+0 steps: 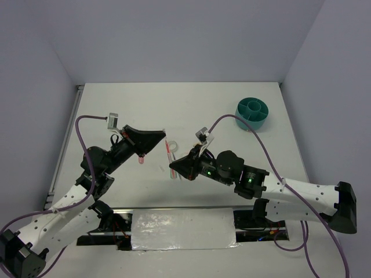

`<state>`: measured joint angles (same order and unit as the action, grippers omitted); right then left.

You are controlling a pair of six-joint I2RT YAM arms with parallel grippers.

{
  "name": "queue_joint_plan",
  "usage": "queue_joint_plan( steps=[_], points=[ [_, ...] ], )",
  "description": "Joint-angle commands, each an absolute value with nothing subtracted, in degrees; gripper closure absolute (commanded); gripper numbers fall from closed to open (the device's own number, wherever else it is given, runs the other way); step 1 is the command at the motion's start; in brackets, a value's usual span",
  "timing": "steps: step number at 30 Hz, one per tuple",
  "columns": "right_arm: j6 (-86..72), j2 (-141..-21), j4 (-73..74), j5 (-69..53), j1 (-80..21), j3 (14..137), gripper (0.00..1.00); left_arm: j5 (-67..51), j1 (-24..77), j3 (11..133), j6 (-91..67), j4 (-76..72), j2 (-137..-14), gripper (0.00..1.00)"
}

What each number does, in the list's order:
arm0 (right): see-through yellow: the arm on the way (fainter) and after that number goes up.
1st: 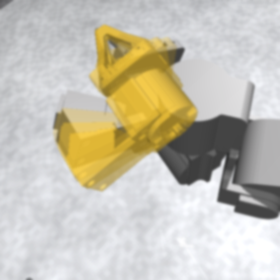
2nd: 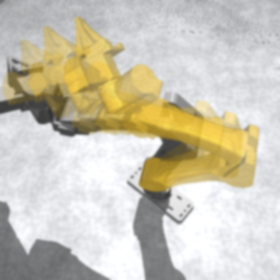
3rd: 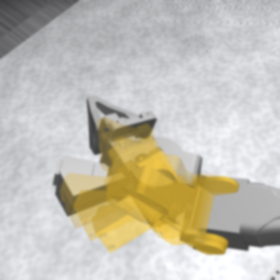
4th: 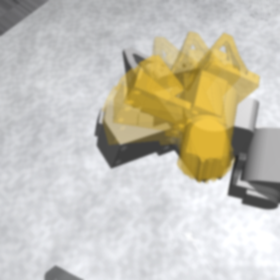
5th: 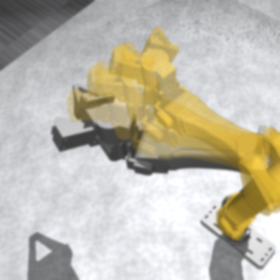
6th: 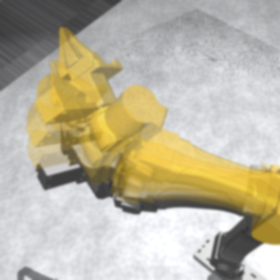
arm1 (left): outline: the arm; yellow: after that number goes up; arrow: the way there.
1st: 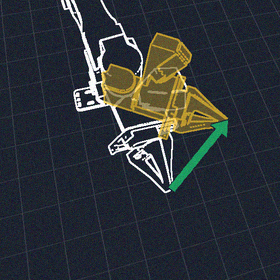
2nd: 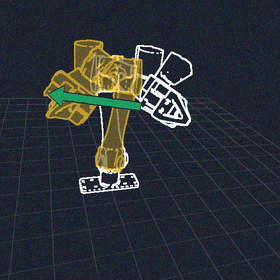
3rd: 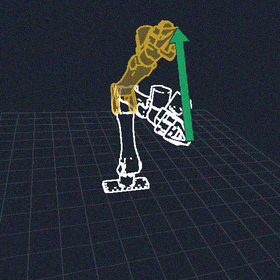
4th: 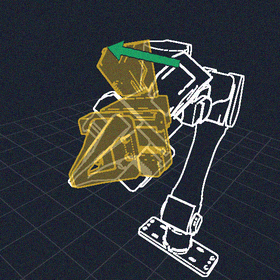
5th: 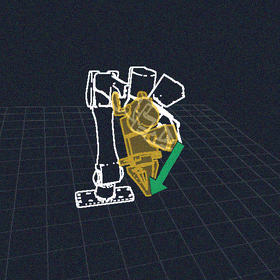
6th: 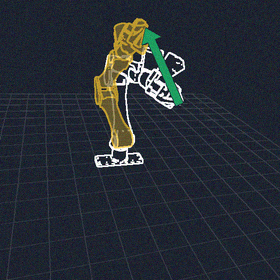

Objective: Sort the stationery into containers
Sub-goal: Close the pen cap on the pen.

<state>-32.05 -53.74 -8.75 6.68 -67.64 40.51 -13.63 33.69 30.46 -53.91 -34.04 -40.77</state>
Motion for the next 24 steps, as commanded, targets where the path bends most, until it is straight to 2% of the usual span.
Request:
queue_joint_plan(
  steps=[1, 24],
  points=[
    [-31.11, -52.56, -8.96, 7.38, -67.24, 42.36, 1.0, -14.41, 34.01, 30.85, -52.82, -37.79, -40.96, 1.0],
    [-30.32, -52.91, -9.4, 7.38, -64.96, 44.73, 1.0, -16.87, 34.01, 28.04, -55.2, -42.54, -42.36, 1.0]
  ],
)
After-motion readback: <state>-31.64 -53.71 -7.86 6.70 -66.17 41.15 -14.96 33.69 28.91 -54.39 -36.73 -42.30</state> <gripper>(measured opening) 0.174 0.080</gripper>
